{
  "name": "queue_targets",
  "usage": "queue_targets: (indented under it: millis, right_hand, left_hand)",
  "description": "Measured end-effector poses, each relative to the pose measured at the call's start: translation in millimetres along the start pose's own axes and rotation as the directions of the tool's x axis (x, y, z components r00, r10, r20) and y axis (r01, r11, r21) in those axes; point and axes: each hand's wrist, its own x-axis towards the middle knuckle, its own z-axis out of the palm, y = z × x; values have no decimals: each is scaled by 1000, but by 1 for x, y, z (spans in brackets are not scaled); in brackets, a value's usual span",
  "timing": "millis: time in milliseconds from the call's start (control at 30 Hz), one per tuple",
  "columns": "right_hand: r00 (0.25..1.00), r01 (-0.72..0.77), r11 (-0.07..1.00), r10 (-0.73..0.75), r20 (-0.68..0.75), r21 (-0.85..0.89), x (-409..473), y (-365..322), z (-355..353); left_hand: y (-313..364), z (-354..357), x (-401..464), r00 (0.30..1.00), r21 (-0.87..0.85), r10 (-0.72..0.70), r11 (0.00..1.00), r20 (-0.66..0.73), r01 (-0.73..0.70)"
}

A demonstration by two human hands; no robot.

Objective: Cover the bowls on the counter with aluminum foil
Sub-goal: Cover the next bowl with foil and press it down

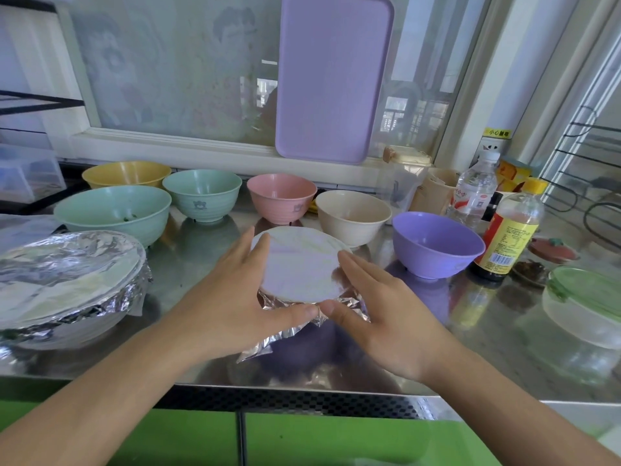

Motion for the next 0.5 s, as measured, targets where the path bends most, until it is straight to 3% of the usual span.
queue_targets:
  millis: [133,300,500]
  right_hand:
    - [997,22,998,-17,-82,60,-4,-2,-8]
    - [985,-100,978,71,156,184,14,10,-8]
    - [992,-75,972,51,114,222,10,11,0]
  left_hand:
    - [-3,-5,2,999,-65,33,997,24,-31]
    - [-5,-3,4,999,-39,-13,999,48,14]
    - [-2,1,4,998,11,8,1000,63,-9]
